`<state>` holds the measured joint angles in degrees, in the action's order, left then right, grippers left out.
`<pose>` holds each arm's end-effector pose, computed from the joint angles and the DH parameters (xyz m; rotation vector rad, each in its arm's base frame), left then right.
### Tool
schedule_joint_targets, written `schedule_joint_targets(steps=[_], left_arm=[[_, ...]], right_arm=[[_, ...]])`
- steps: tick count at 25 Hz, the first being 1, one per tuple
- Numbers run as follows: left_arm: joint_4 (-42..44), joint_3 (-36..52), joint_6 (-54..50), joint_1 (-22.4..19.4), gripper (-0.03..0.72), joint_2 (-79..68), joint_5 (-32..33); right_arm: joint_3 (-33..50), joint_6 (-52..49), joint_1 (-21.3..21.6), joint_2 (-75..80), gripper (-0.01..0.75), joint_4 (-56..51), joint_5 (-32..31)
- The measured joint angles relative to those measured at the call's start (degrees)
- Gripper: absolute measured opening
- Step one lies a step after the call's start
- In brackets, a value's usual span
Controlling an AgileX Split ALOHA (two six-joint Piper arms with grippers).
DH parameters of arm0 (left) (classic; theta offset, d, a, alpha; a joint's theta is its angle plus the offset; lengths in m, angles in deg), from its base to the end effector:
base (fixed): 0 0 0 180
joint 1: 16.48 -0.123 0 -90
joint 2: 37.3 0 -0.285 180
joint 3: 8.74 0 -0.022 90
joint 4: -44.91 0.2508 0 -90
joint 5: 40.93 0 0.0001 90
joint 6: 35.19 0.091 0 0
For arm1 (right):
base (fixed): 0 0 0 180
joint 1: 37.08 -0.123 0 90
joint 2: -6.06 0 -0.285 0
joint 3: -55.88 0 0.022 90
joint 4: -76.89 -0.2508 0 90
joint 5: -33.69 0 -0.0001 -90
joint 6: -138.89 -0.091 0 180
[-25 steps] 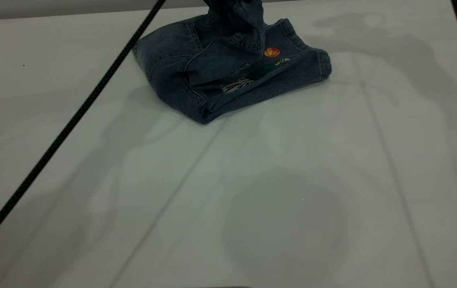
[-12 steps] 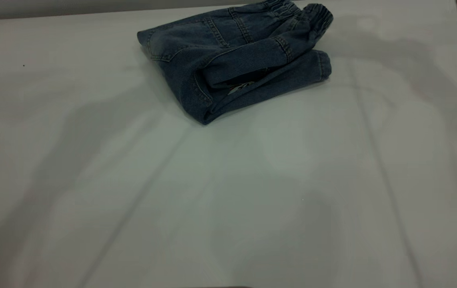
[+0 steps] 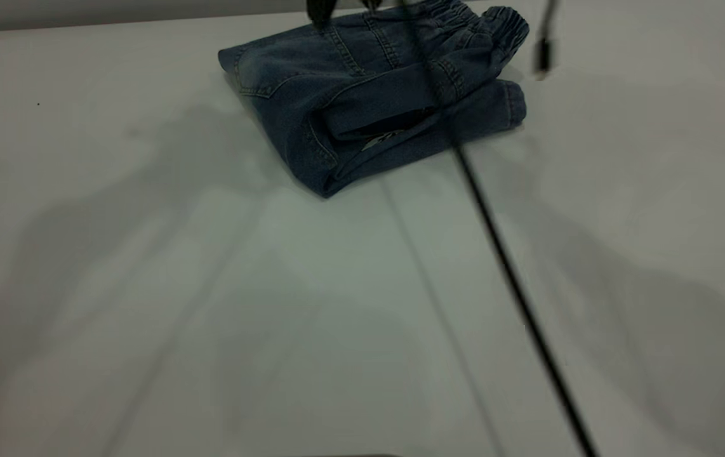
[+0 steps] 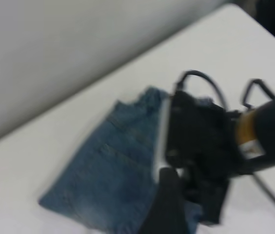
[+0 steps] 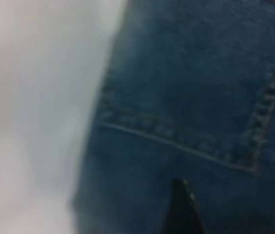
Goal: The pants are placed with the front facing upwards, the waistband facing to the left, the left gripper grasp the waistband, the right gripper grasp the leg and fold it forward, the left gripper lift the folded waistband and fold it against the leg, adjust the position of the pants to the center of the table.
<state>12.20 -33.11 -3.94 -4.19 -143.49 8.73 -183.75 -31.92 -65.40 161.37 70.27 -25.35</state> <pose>0.3742 -0.1199 0.4047 0.6278 2.0959 -0.5031 0.4795 0.2686 0.1573 -0.8247 2.5860 0.2517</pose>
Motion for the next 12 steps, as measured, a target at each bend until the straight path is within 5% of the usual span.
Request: schedule_joint_targets(steps=[6, 12], left_arm=[[0.00, 0.00, -0.31, 0.00, 0.575, -0.67, 1.71], [0.00, 0.00, -0.25, 0.00, 0.575, -0.71, 1.83]], right_arm=[[0.00, -6.62, -0.72, 6.49, 0.433, 13.37, 2.12], [-0.12, -8.53, 0.12, 8.89, 0.428, 13.42, -2.04]])
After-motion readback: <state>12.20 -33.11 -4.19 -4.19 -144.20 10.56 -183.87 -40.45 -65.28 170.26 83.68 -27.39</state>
